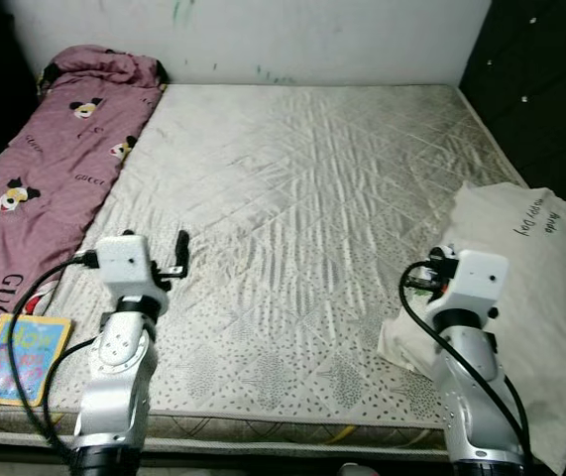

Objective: Clean up the room

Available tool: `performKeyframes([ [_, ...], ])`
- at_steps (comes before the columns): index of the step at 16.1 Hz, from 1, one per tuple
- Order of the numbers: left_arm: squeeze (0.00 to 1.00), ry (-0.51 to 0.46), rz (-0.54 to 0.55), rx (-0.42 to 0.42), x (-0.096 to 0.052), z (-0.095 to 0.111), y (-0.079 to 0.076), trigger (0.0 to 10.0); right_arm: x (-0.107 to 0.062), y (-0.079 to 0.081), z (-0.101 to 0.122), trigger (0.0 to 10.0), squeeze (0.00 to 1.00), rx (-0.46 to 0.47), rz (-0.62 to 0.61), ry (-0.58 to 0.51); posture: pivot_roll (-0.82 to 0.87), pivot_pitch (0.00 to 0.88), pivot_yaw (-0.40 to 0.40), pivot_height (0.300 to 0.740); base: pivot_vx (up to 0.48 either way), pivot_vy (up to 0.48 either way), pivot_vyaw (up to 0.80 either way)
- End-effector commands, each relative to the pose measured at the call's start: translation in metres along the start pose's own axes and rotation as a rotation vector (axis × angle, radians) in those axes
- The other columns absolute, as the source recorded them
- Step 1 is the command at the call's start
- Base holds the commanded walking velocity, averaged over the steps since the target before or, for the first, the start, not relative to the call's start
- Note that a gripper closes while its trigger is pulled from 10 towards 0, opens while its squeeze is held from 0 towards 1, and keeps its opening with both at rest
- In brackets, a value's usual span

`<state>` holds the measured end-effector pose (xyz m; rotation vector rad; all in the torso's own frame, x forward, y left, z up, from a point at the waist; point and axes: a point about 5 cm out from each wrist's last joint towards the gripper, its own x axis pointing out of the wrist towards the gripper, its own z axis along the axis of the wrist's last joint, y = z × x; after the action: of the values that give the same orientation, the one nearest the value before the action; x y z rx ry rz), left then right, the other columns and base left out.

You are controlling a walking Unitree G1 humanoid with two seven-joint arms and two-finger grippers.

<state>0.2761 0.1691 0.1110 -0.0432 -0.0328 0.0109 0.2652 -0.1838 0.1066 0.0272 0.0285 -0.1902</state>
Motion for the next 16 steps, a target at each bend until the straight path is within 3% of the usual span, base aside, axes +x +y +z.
performKeyframes([
  [1, 0.0, 0.008, -0.02, -0.001, 0.002, 0.001, -0.003, 10.0, 0.002, 0.007, 0.004, 10.0, 0.0, 0.004, 0.032, -0.011, 0.01, 0.0, 0.039, 0.74, 0.0, 0.0, 0.0],
  [12, 0.0, 0.023, -0.056, -0.074, 0.004, 0.002, -0.01, 10.0, 0.007, 0.024, 0.006, 10.0, 0.0, -0.009, 0.097, -0.008, 0.01, 0.0, 0.035, 0.74, 0.0, 0.48, 0.0],
  [16, 0.0, 0.026, -0.062, -0.084, 0.003, 0.003, -0.011, 10.0, 0.006, 0.034, 0.005, 10.0, 0.0, -0.066, 0.158, -0.013, 0.01, 0.0, 0.034, 0.74, 0.0, 0.48, 0.0],
])
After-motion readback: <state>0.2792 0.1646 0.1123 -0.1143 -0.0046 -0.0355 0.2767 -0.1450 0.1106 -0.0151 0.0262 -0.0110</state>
